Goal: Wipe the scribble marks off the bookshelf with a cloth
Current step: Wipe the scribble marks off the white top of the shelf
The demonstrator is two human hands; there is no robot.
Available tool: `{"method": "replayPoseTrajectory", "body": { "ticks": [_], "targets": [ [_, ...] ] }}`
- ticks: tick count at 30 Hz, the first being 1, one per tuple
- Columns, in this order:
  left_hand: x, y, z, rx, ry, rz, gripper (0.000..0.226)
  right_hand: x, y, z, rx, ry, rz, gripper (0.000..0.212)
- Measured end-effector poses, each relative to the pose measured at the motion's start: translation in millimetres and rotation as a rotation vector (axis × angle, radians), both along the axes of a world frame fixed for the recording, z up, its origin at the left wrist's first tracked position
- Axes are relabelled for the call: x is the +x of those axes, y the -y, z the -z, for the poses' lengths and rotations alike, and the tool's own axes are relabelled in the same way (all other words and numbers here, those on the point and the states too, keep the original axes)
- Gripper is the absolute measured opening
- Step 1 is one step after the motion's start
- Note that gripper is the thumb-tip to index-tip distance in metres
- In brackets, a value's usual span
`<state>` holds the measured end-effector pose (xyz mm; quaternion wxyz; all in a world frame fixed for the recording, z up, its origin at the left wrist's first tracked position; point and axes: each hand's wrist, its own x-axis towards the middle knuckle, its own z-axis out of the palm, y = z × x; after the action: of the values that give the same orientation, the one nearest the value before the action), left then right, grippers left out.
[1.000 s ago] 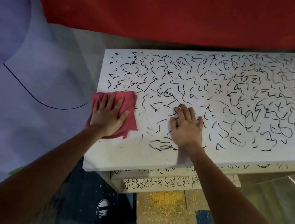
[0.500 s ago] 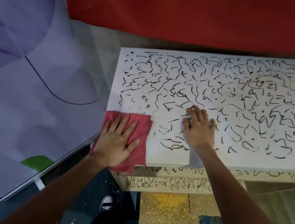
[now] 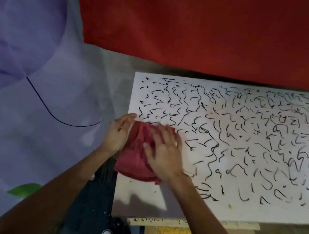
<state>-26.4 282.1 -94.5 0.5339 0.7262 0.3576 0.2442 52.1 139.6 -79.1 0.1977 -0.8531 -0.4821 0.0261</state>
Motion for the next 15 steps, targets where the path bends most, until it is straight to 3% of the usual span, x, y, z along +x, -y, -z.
{"method": "replayPoseTrajectory", "body": {
  "ticks": [4,8,12,15],
  "targets": [
    [9.8,-42.7,10.7,0.027,-0.050,-0.184,0.035,-25.6,-40.1,23.2,-0.332,0.037,-0.120,0.084],
    [47.7,-55.3,4.3,-0.113,-0.165,-0.142,0.043,12.6,-75.4,20.9,-0.411,0.026,0.002,0.055],
    [72.1,-52.9,9.3,-0.214,-0.111,-0.084,0.045,64.6,-119.4,15.3,-0.393,-0.065,0.159,0.052],
    [72.5,-54.9,20.0,-0.163,-0.086,-0.059,0.047,59.2,-108.7,25.2,-0.307,-0.012,0.052,0.056]
  ]
}}
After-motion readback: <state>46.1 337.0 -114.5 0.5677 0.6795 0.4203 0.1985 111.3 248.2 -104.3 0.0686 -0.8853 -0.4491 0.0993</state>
